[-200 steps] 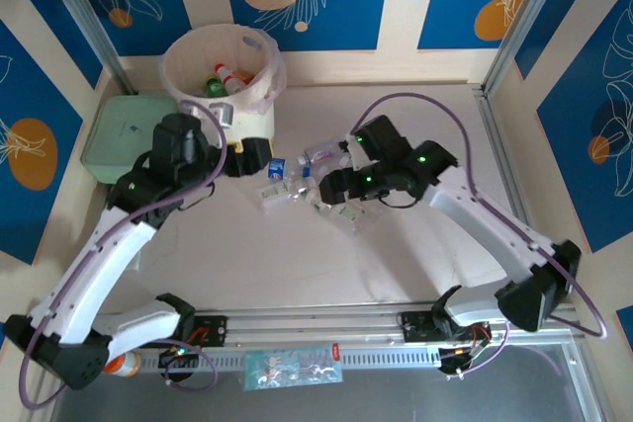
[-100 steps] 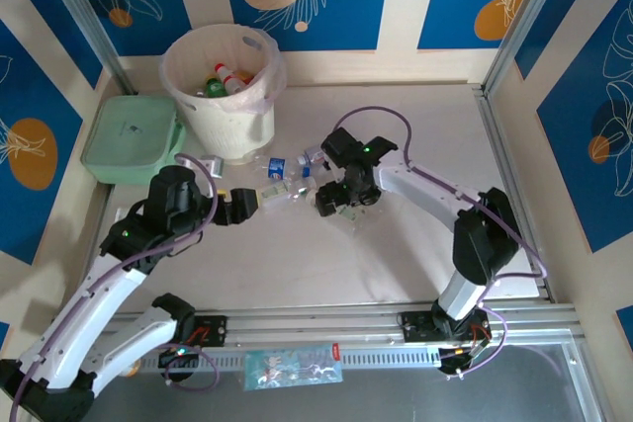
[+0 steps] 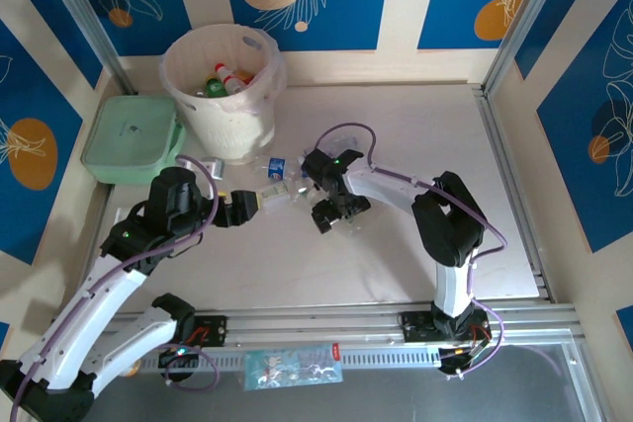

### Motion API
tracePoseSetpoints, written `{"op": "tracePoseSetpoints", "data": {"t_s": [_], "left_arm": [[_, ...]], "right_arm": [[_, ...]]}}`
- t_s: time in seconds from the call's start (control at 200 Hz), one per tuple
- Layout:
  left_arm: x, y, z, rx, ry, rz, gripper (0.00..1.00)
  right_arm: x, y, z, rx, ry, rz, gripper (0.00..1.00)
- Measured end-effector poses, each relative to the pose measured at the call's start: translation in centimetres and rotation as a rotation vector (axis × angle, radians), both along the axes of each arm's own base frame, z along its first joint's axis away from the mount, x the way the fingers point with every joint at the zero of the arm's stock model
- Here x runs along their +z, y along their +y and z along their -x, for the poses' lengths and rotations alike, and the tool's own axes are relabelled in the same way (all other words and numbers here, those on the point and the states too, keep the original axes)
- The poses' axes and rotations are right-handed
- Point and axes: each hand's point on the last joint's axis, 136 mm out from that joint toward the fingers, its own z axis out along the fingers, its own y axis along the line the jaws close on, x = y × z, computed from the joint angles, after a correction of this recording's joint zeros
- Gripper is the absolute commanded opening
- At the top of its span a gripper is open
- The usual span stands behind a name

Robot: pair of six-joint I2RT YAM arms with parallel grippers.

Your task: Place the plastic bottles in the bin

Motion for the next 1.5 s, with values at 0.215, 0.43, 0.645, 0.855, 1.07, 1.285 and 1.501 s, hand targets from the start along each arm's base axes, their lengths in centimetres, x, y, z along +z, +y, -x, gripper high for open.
{"op": "tracePoseSetpoints", "data": {"t_s": [0.215,0.43,0.645,0.855,1.07,1.285,1.501], "left_arm": [[0.0,0.0,0.0,-0.009,-0.009,-0.010,0.89],[0.0,0.0,0.0,-0.012,-0.012,-0.015,0.89],[0.0,0.1,-0.1,-0.004,-0.014,-0.019,0.90],[0.0,0.3,-0.3,0.016,-0.016,-0.018,0.95],[0.2,-1.2,-0.8,-0.019,0.015,0.045,0.96],[4.2,-6.3,-0.5,-0.242,-0.030,0.294,0.91],[8.7,-9.3,0.5,-0.441,-0.113,0.474,0.87]], "right_arm": [[-1.1,1.0,0.7,0.067,-0.010,0.061,0.70],[-1.6,1.1,0.8,0.062,-0.023,0.076,0.57],[-0.7,0.5,1.7,0.037,-0.035,0.045,0.52],[5.5,1.3,2.8,0.057,-0.154,-0.100,0.52],[13.5,3.6,4.4,0.125,-0.312,-0.368,0.52],[18.5,5.5,6.8,0.205,-0.338,-0.642,0.52],[20.9,6.9,9.2,0.287,-0.296,-0.810,0.52]]}}
